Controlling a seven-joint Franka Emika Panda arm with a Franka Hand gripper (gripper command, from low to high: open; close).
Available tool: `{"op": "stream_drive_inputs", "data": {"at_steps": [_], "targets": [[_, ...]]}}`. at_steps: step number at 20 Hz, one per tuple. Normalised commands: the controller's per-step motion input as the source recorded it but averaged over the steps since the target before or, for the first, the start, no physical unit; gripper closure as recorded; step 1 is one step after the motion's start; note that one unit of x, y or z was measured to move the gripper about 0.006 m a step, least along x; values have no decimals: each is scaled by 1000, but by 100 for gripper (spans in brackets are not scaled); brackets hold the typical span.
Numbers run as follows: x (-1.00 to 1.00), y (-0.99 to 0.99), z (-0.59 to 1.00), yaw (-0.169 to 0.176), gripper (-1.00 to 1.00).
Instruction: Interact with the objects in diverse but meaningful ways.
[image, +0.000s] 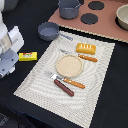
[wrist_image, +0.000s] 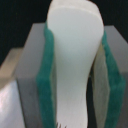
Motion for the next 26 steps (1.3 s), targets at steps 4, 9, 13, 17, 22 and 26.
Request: {"op": "stream_drive_inputs", "data": {"at_steps": [4, 9, 13, 17, 22, 26], "targets": [[476, -137, -77, -21, 100], [757, -119, 71, -68, 100], [392, -161, -89, -36, 100], [-4, -60, -120, 11, -100], [-263, 0, 7, 42, -100], [7, -3, 871, -8, -100]]}}
